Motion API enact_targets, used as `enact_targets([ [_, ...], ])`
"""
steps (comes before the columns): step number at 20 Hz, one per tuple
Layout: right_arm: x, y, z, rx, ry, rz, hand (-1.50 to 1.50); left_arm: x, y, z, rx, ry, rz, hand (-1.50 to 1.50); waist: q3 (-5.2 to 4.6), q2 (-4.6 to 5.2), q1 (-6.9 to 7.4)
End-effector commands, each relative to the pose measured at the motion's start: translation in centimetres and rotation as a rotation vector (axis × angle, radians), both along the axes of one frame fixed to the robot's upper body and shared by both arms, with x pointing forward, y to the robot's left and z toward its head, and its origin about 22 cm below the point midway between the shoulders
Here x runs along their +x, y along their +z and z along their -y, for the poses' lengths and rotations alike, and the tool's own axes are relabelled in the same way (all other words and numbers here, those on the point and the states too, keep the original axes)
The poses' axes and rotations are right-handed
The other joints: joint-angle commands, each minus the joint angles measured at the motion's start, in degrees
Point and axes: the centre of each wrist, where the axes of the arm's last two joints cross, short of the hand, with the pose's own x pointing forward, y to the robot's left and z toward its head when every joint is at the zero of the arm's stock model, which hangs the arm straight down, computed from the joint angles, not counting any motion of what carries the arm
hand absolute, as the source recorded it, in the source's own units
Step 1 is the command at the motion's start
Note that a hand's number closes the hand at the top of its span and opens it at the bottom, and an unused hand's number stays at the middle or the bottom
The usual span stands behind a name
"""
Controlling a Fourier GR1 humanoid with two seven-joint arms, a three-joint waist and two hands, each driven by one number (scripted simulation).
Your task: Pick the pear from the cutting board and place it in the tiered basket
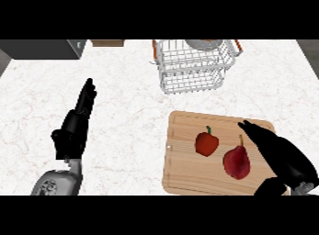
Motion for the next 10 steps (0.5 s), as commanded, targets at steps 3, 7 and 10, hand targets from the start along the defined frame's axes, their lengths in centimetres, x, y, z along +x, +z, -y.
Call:
enact_targets([
  [3, -0.5, -1.8, 0.2, 0.024, -0.011, -0.001, -1.5, -0.8, 0.3, -0.8, 0.004, -0.005, 0.006, 0.0, 0.01, -0.01, -0.05],
  [7, 1.1, -2.1, -0.2, 0.029, -0.008, -0.003, -1.5, 0.3, 0.3, 0.2, 0.01, -0.015, 0.013, 0.0, 0.01, 0.01, -0.05],
  [10, 0.1, -2.8, -0.5, 0.011, -0.005, -0.018, -1.5, -0.7, 0.0, -0.5, 0.009, -0.002, 0.015, 0.0, 0.01, -0.01, -0.03],
])
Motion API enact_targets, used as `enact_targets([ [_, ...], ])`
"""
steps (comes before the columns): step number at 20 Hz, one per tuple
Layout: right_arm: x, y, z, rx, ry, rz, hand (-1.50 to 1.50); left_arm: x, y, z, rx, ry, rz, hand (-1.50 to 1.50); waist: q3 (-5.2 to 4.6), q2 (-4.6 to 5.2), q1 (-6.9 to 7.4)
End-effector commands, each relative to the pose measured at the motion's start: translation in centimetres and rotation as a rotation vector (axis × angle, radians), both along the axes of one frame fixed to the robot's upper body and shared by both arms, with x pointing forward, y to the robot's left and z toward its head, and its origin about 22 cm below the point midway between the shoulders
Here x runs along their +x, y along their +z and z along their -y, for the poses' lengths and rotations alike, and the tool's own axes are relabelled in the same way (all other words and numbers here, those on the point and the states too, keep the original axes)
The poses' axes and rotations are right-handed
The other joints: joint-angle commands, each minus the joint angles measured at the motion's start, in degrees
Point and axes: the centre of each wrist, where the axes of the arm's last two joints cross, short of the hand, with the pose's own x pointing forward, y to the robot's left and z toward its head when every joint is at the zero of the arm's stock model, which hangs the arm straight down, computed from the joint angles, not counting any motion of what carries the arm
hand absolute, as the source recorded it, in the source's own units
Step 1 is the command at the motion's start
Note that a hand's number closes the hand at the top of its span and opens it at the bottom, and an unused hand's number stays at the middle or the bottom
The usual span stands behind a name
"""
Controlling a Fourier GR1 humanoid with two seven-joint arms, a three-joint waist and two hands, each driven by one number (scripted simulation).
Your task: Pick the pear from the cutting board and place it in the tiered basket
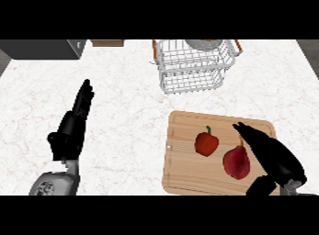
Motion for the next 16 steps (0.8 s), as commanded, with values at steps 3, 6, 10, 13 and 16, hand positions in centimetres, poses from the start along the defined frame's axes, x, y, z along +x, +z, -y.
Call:
enact_targets([
  [3, 1.9, -1.5, -0.8, 0.033, -0.001, 0.001, -1.5, 0.7, 0.7, -0.4, -0.007, 0.004, 0.007, 0.0, 0.0, 0.01, 0.09],
  [6, 0.5, -1.1, -0.7, 0.042, -0.006, 0.0, -1.5, -0.4, -1.3, -1.3, 0.005, 0.0, 0.013, 0.0, -0.01, -0.01, 0.02],
  [10, 0.3, -3.4, 0.0, 0.059, -0.032, 0.022, -1.5, -0.1, 2.1, 0.6, -0.006, 0.014, -0.002, 0.0, 0.01, -0.02, 0.05],
  [13, -0.3, -3.4, 1.2, 0.081, -0.052, 0.059, 1.5, -0.4, -0.6, -0.6, -0.003, -0.008, 0.002, 0.0, 0.0, -0.01, -0.03],
  [16, -0.5, -4.7, -1.9, 0.029, -0.02, 0.151, 1.5, 0.5, 0.0, 1.1, -0.008, 0.011, -0.006, 0.0, 0.0, 0.0, -0.04],
])
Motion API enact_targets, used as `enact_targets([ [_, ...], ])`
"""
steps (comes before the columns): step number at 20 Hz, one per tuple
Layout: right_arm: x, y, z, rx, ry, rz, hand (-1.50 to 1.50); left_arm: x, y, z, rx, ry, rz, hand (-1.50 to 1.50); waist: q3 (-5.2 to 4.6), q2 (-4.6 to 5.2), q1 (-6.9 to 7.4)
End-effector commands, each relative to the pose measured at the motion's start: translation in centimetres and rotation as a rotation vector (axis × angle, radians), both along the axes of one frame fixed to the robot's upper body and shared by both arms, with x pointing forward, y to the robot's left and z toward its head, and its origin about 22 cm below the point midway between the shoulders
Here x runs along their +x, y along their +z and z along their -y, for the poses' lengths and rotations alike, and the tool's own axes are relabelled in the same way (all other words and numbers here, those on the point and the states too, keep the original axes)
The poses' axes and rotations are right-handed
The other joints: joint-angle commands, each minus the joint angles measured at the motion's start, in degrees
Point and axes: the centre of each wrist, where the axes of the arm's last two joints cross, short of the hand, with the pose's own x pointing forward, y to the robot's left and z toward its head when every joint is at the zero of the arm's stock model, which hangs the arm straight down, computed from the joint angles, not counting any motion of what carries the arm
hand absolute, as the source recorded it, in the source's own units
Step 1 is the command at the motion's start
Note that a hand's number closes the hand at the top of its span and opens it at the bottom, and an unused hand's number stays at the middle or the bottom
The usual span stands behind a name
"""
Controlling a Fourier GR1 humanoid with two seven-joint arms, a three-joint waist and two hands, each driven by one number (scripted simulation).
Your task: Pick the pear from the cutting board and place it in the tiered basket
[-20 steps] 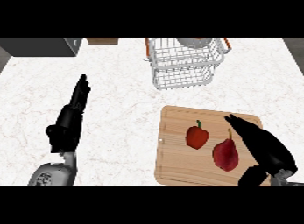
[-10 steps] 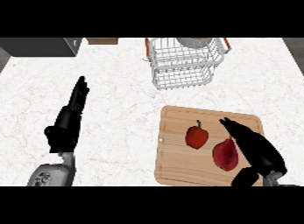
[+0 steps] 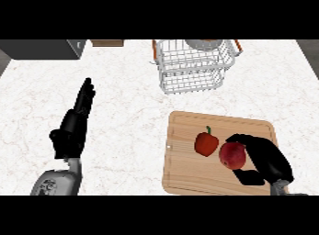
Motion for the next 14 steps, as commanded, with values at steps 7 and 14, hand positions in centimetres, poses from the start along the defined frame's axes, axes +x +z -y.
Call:
enact_targets([
  [7, 1.9, -1.7, -0.2, -0.138, 0.023, 0.17, 1.5, 0.8, -0.1, -0.2, -0.002, -0.011, -0.002, 0.0, 0.03, 0.06, 0.04],
  [14, 2.8, 0.5, -14.0, -0.453, 0.053, 0.124, 1.5, 0.3, 1.1, 1.3, 0.001, -0.051, 0.011, 0.0, -0.13, 0.22, 2.79],
])
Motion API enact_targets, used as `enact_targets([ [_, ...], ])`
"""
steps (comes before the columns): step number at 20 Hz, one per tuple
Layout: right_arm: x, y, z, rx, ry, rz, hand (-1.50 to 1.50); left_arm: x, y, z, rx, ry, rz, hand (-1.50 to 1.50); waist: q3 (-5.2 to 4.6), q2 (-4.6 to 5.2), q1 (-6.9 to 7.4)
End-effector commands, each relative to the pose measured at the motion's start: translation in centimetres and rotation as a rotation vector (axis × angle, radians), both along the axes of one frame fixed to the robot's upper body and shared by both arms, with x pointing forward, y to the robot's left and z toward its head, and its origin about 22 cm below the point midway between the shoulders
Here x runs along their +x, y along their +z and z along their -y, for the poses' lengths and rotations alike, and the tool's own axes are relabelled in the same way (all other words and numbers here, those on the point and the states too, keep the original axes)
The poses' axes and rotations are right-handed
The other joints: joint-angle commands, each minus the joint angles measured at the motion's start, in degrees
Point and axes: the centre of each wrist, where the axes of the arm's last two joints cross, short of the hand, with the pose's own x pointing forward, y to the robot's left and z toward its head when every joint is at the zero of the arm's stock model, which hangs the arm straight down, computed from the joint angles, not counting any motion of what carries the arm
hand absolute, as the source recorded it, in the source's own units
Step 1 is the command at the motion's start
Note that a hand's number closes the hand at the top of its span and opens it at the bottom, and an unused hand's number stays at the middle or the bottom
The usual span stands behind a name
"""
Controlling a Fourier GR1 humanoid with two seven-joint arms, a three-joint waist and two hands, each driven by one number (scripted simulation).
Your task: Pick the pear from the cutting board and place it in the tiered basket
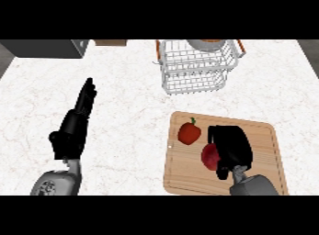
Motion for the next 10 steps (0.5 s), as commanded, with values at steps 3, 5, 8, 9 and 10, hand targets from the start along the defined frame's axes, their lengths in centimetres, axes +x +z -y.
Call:
enact_targets([
  [3, 1.4, 2.1, -9.1, -0.263, -0.043, -0.027, 1.5, 0.1, 0.0, 0.3, -0.011, -0.045, -0.017, 0.0, 0.41, 0.56, 2.79],
  [5, 1.3, 5.4, -11.6, -0.258, -0.046, 0.026, 1.5, 0.9, -0.3, 1.7, 0.019, -0.039, 0.002, 0.0, 0.43, 0.43, 1.42],
  [8, 1.1, 4.9, -13.7, -0.247, -0.124, 0.058, 1.5, 1.1, -0.9, 0.9, -0.001, -0.011, 0.0, 0.0, 0.46, 0.49, 1.15],
  [9, 0.4, 7.3, -14.3, -0.229, -0.134, 0.084, 1.5, 1.0, 0.5, 0.6, 0.004, -0.015, -0.011, 0.0, 0.46, 0.22, 1.13],
  [10, 0.6, 9.6, -15.1, -0.243, -0.126, 0.134, 1.5, 0.3, -0.6, 1.0, -0.008, -0.022, -0.005, 0.0, 0.42, 0.15, 1.18],
])
